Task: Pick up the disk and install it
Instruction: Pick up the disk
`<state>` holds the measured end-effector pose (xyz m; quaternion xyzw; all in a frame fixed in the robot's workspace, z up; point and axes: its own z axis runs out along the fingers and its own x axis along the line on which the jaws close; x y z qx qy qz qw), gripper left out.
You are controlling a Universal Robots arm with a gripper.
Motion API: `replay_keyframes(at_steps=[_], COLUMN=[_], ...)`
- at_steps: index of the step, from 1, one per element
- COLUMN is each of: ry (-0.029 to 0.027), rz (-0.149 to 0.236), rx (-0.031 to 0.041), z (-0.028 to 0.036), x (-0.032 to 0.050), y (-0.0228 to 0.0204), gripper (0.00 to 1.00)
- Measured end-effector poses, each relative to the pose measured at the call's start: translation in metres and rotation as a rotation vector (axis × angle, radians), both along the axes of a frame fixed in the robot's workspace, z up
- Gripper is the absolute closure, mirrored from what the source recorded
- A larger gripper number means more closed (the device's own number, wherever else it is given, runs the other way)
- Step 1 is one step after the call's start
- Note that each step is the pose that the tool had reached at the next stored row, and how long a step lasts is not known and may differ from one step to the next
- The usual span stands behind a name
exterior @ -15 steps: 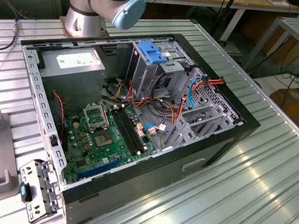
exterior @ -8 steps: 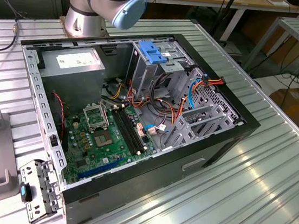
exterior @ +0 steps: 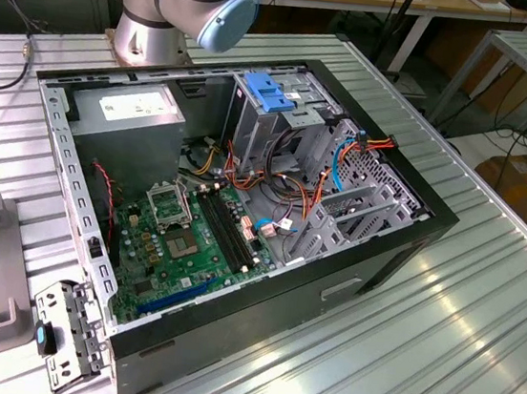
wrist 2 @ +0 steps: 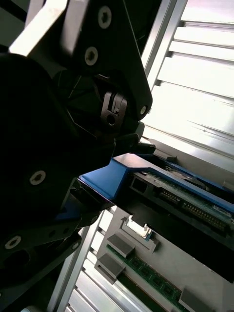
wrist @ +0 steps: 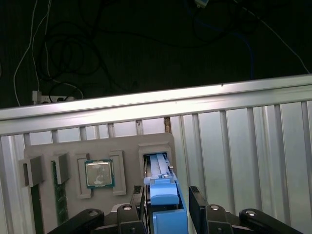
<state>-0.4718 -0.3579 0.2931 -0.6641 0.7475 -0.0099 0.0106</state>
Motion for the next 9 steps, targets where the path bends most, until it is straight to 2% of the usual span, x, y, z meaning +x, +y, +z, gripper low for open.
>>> replay_keyframes(at_steps=[9], ry=[-0.0003], rz=[0.002], rx=[0.0000], z=[0.0000], x=[-0.0010], y=[-0.0003], gripper=[0.50])
